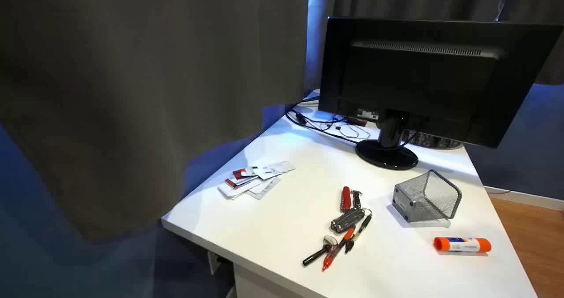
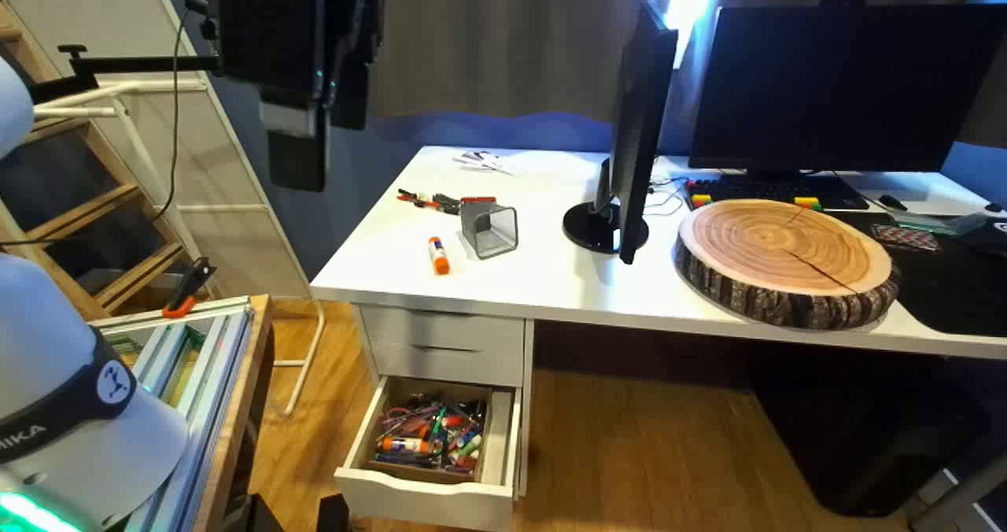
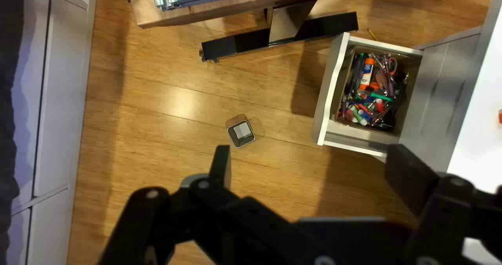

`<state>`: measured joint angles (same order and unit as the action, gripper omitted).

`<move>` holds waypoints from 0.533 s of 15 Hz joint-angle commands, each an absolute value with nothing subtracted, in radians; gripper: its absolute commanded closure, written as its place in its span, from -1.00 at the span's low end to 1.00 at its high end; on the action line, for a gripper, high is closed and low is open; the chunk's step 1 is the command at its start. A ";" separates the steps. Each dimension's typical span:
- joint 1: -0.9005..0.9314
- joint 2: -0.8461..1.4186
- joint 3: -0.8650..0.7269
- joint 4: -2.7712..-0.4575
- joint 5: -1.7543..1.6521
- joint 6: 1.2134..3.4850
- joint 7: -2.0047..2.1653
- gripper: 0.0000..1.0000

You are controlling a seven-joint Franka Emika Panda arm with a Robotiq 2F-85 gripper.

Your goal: Turn the grey basket over and then put the orange glue stick in an upright position

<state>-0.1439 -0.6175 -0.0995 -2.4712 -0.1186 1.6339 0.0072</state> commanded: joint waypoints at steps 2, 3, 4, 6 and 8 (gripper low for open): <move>-0.139 -0.617 -0.103 -2.470 -0.120 1.632 0.009 -1.00; -0.139 -0.617 -0.103 -2.470 -0.120 1.632 0.009 -1.00; -0.139 -0.617 -0.103 -2.470 -0.120 1.632 0.009 -1.00; -0.112 -0.592 -0.094 -2.470 -0.098 1.644 -0.010 -1.00; -0.064 -0.570 -0.071 -2.478 -0.015 1.676 0.005 -1.00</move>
